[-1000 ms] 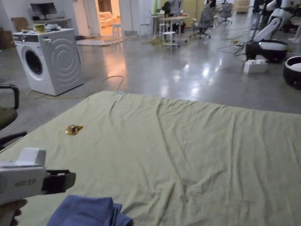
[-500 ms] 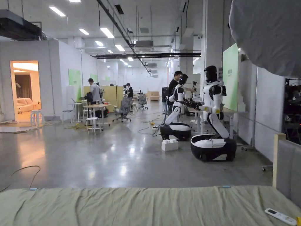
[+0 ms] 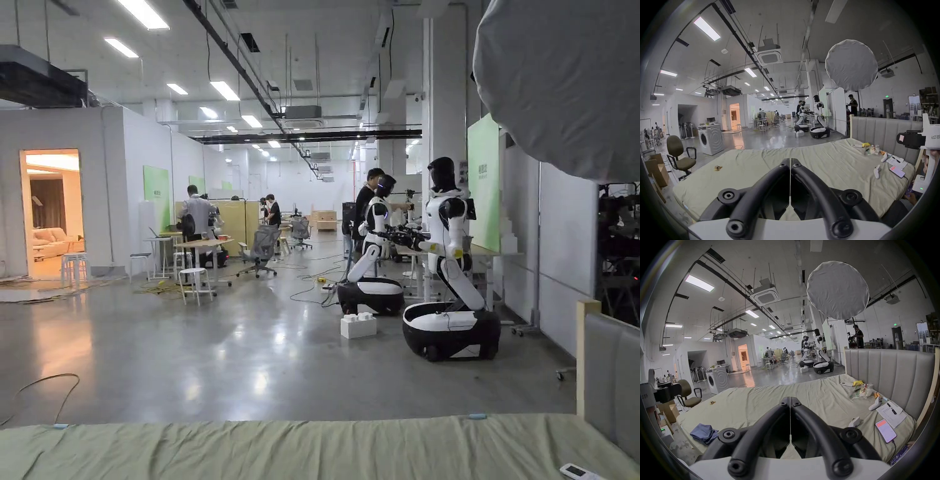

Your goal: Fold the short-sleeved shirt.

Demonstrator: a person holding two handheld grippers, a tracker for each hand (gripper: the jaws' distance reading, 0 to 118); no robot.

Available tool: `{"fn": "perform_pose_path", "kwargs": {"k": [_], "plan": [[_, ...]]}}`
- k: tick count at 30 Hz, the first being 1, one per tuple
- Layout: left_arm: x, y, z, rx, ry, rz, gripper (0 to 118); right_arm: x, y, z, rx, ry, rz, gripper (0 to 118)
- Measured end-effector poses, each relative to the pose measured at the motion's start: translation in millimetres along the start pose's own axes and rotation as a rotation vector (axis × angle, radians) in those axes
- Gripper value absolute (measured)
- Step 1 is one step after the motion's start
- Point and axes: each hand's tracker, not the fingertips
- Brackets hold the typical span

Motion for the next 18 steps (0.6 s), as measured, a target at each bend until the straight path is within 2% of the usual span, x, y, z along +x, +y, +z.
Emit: {"fn": "perform_pose_path", "kwargs": {"k": [5,18], "plan": [[1,10,1,0.013,-0.054,0.032,0,-1,2,3,-0.004,0.01,0.012,0],[0,12,-4,0.035,-0.073,0.058,0,-12,8,8,0.015,0.044,0.08,0]]}}
